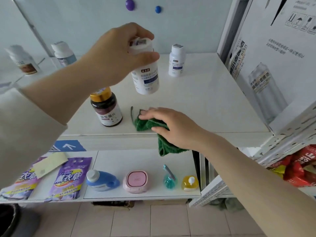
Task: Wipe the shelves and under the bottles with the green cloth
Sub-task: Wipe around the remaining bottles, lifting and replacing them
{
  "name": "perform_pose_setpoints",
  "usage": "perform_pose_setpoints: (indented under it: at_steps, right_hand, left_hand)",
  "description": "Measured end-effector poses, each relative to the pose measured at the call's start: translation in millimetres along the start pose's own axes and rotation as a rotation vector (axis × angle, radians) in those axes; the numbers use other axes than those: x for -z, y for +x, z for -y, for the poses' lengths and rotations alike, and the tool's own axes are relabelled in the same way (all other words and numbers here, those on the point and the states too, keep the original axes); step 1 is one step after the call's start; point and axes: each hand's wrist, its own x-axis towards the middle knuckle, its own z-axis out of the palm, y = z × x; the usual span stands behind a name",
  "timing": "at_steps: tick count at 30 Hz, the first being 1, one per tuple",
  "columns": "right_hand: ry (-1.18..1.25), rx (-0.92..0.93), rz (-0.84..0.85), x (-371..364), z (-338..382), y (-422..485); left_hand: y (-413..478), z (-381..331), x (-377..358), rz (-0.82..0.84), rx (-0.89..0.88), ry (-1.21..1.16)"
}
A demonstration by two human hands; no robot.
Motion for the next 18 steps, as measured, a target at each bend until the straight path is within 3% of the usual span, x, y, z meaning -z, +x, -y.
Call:
perform_pose_setpoints:
  at_steps: [3,6,11,18]
  right_hand:
    - [0.047,0.034,0.062,1.6,8.2,-33.2]
    - [0.252,-0.086,0.073,16.8,7.3,-75.3]
    - [0.543,-0.423,-0.236,44.3,-3.6,-133.6]
    - [0.810,-0.692,-0.420,32.6,-18.4,-170.0]
  left_hand:
    - [-2.9,-1.4,-3.3,0.017,-0.004,-0.017]
    - [-6.3,-2.4,-13.1,0.050,-0.008,-0.059]
    - [-9.0,-6.6,-46.5,0.139,-0.021,-0.157]
    - [-7.4,-23.1,-90.4,0.225,-0.048,-0.213]
